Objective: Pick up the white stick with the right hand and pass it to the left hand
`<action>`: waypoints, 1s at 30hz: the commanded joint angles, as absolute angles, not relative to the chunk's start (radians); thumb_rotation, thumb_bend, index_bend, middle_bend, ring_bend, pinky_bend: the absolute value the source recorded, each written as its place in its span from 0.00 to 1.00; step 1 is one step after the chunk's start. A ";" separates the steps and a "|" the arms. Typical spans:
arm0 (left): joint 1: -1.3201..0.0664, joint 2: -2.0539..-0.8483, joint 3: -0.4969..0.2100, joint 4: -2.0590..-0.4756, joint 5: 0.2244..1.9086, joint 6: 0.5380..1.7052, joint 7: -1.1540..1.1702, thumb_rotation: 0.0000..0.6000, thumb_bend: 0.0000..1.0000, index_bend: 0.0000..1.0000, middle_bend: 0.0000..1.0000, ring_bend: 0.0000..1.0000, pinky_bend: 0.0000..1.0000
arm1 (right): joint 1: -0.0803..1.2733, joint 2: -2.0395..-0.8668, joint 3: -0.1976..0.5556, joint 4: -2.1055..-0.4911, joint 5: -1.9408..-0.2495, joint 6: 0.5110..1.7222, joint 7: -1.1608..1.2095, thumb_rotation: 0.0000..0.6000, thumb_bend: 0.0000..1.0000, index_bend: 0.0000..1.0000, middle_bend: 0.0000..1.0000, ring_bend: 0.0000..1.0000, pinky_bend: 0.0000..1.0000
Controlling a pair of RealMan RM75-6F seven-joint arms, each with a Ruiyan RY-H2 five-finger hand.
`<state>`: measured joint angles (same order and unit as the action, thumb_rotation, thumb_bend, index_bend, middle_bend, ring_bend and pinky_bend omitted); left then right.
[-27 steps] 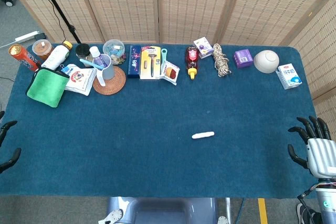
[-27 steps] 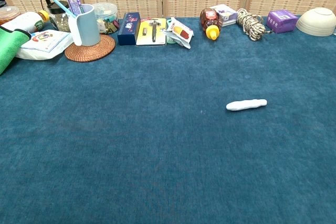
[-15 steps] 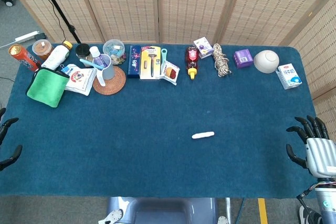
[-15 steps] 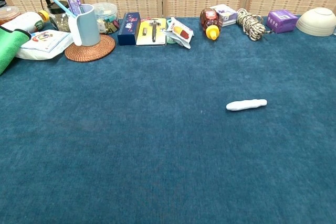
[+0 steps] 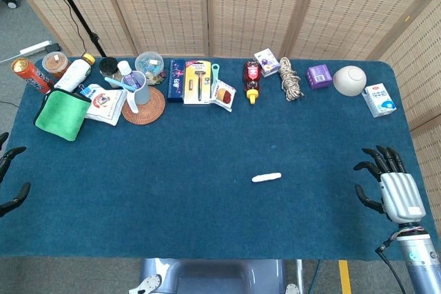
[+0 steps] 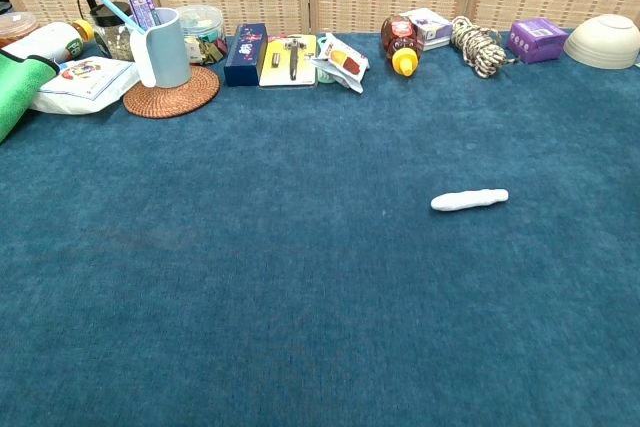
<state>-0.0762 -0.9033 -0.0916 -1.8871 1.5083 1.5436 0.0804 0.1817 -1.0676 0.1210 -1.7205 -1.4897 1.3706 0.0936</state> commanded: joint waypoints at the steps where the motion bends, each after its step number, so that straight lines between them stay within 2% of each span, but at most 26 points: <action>1: -0.084 -0.898 -0.095 -1.895 1.513 1.539 0.085 1.00 0.32 0.21 0.01 0.01 0.01 | 0.216 -1.078 0.131 -1.721 -1.485 1.327 0.107 1.00 0.43 0.39 0.16 0.04 0.00; 10: -0.112 -0.888 -0.109 -1.916 1.502 1.507 0.097 1.00 0.32 0.21 0.01 0.01 0.01 | 0.327 -1.129 0.153 -1.717 -1.454 1.176 0.110 1.00 0.43 0.41 0.16 0.03 0.00; 16: -0.129 -0.889 -0.108 -1.925 1.496 1.479 0.110 1.00 0.32 0.21 0.01 0.01 0.01 | 0.422 -1.207 0.173 -1.693 -1.400 1.050 0.077 1.00 0.43 0.39 0.15 0.00 0.00; 30: -0.138 -0.892 -0.101 -1.908 1.473 1.455 0.108 1.00 0.32 0.21 0.01 0.01 0.01 | 0.555 -1.381 0.186 -1.568 -1.335 0.921 0.016 1.00 0.43 0.40 0.14 0.00 0.00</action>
<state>-0.1383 -0.8919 -0.1012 -1.9086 1.4730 1.4549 0.1075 0.5439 -1.3663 0.1867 -1.5830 -1.3427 0.9321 0.0267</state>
